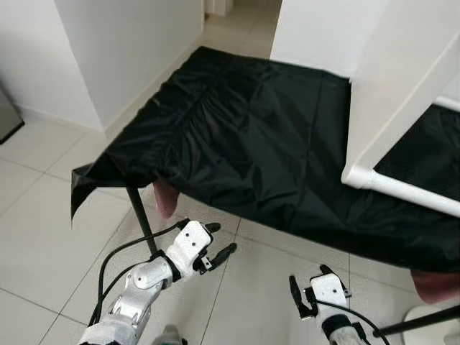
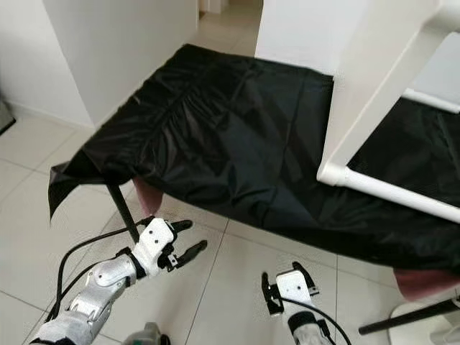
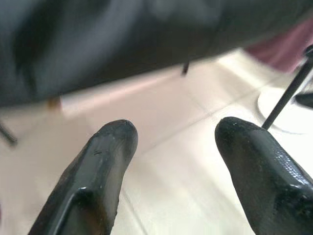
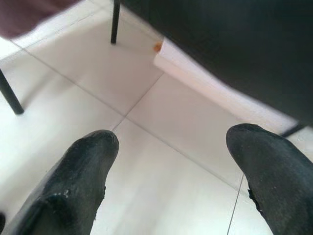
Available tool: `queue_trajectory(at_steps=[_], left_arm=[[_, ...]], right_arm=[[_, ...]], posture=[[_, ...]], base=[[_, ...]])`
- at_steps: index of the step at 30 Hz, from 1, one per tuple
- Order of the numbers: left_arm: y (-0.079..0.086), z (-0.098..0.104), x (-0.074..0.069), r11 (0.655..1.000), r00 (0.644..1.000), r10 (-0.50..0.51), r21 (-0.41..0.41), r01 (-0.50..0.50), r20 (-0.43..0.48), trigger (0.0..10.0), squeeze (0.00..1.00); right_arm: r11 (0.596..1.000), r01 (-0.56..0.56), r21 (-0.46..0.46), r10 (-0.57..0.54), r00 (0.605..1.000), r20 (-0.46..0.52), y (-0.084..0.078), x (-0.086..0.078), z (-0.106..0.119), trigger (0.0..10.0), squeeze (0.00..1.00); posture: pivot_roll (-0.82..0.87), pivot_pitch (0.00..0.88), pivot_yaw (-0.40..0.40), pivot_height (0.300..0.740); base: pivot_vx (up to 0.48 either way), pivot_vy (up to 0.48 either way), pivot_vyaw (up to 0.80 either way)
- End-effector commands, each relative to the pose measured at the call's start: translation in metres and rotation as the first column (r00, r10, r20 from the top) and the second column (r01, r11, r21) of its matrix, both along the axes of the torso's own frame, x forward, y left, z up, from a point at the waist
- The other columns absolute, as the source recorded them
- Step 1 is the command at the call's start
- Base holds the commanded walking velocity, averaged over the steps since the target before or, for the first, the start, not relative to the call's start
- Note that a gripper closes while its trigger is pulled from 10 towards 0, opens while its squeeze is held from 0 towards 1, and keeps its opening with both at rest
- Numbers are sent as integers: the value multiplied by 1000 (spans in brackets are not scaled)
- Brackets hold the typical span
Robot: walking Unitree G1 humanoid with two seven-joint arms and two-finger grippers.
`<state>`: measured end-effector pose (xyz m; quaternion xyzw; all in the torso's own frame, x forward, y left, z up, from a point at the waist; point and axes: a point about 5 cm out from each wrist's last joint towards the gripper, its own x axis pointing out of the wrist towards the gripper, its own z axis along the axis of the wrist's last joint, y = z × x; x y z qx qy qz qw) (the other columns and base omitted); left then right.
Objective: Building children table
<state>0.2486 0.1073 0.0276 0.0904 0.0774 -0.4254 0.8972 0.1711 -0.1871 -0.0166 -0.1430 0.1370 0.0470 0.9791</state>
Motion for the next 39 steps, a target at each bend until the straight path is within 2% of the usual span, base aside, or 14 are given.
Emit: queue_trajectory(at_steps=[1,2,3,5,6,9,11,15,21,22,24,31,34,39], left_arm=[[1,-3,2,998,998,60,19,-60,7,10000,0],[3,-25,-2,992,990,108,80,-101,-89,10000,0],[4,-34,-5,987,984,128,111,-114,-124,10000,0],[4,-34,-5,987,984,128,111,-114,-124,10000,0],[5,-45,-9,981,972,152,150,-125,-181,10000,0],[8,-55,-12,972,957,182,191,-139,-228,10000,0],[17,-67,-16,944,934,243,287,-165,-263,10000,0],[25,-75,-18,914,907,311,351,-204,-284,10000,0],[32,-82,-24,894,879,351,396,-211,-322,10000,0],[45,-91,-32,848,841,419,478,-228,-342,10000,0],[51,-93,-34,833,823,449,498,-243,-349,10000,0],[61,-95,-37,803,780,508,529,-276,-365,10000,0],[61,-94,-34,804,790,494,538,-254,-364,10000,0],[50,-90,-27,823,845,411,537,-182,-343,10000,0]], right_arm=[[999,36,13,-36,999,-15,-4,-3,-3,10000,0],[996,88,16,-87,993,-85,-7,-4,-17,10000,0],[994,111,14,-109,987,-123,-8,-6,-23,10000,0],[994,111,14,-109,987,-123,-8,-6,-23,10000,0],[985,172,16,-167,970,-177,-13,-9,-32,10000,0],[979,203,13,-195,953,-233,-14,-14,-40,10000,0],[963,267,28,-245,915,-321,-17,-23,-54,10000,0],[948,315,34,-274,868,-413,-18,-32,-65,10000,0],[939,342,28,-290,833,-471,-18,-39,-72,10000,0],[928,371,23,-298,780,-551,-16,-54,-81,10000,0],[924,382,33,-293,760,-580,-15,-60,-84,10000,0],[928,372,12,-283,726,-627,-14,-70,-88,10000,0],[941,338,-12,-269,725,-634,-14,-68,-89,10000,0],[937,351,0,-281,749,-600,-16,-52,-84,10000,0]], posture=[[65,0,-46,740],[59,0,-35,740],[59,0,-35,740],[59,0,-35,740],[56,0,-29,740],[52,0,-23,740],[47,0,-19,740],[42,0,-7,740],[37,0,3,740],[40,0,9,740],[40,0,9,740],[39,0,26,740],[34,0,47,740],[18,0,51,740]], base=[[0,0,0],[0,0,0],[0,0,0],[0,0,0],[0,0,0],[0,0,0],[0,0,0],[0,0,0],[0,0,0],[0,0,0],[0,0,0],[0,0,0],[0,0,0],[0,0,0]])
